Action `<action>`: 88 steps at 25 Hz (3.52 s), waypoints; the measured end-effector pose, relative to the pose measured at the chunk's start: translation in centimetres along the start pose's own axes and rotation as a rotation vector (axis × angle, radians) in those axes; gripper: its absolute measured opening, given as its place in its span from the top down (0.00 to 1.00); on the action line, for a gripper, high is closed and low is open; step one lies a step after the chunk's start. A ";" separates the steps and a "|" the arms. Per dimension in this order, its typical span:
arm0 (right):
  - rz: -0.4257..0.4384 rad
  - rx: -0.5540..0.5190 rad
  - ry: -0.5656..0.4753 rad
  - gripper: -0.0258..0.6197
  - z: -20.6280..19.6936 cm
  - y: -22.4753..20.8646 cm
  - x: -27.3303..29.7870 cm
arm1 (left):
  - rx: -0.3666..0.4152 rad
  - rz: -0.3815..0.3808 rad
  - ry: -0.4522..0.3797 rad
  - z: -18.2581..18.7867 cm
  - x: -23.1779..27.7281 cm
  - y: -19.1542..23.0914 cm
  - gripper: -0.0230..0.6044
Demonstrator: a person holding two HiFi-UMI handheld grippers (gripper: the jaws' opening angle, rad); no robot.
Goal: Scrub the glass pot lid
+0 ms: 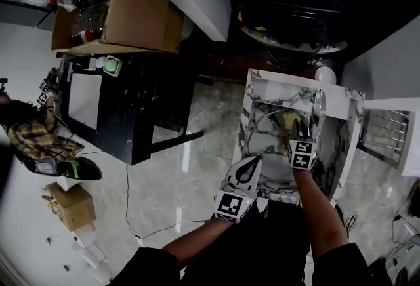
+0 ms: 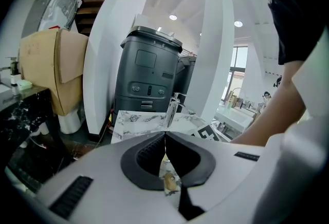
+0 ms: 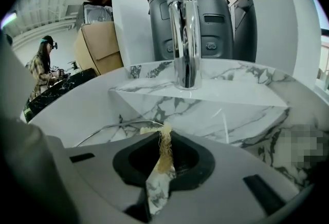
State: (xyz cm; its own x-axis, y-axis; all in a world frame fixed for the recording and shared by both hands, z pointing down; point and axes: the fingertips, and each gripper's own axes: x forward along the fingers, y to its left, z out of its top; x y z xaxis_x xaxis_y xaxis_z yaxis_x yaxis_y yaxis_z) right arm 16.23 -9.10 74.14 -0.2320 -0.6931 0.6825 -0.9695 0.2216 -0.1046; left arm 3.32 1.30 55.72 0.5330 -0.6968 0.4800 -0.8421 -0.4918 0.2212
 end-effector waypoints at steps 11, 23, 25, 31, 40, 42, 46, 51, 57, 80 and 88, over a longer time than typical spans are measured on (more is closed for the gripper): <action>-0.087 0.033 0.014 0.86 -1.3 -3.1 -1.9 | 0.008 -0.027 0.019 -0.8 -0.2 -1.6 0.94; -0.138 -0.039 0.065 0.86 -2.4 -5.3 -3.7 | 0.017 -0.053 0.014 -0.7 0.2 -3.2 0.94; -0.141 -0.094 0.077 0.86 -2.5 -5.5 -3.9 | 0.028 -0.054 0.017 -0.3 0.3 -3.5 0.94; -0.141 -0.115 0.088 0.86 -3.1 -6.2 -4.8 | 0.036 -0.060 0.020 -0.5 0.4 -4.2 0.94; -0.122 -0.162 0.113 0.86 -4.4 -6.9 -6.9 | 0.030 -0.073 0.028 -1.2 0.3 -5.8 0.94; -0.112 -0.188 0.119 0.86 -4.7 -6.8 -7.3 | 0.028 -0.076 0.023 -1.1 0.2 -6.0 0.94; -0.096 -0.211 0.136 0.86 -5.2 -6.6 -8.0 | 0.027 -0.077 0.009 -1.2 0.2 -6.1 0.94; -0.075 -0.222 0.157 0.86 -5.7 -6.4 -8.6 | 0.016 -0.065 0.016 -1.5 -0.1 -5.9 0.94; -0.057 -0.205 0.203 0.86 -6.9 -6.3 -9.9 | -0.015 -0.073 0.022 -2.0 -0.8 -5.9 0.94; 0.066 -0.144 0.392 0.86 -9.2 -1.1 -10.1 | -0.010 -0.050 0.018 -2.3 -2.7 -2.3 0.94; 0.117 -0.129 0.419 0.86 -9.6 1.5 -9.5 | 0.008 -0.066 0.022 -3.0 -3.9 -1.3 0.94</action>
State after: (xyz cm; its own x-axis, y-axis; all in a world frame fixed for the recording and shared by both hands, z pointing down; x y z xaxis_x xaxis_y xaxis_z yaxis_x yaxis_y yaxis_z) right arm 17.70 4.36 74.42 -0.2620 -0.3263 0.9082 -0.9146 0.3844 -0.1257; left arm 2.07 6.26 56.11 0.5855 -0.6513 0.4827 -0.8044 -0.5406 0.2463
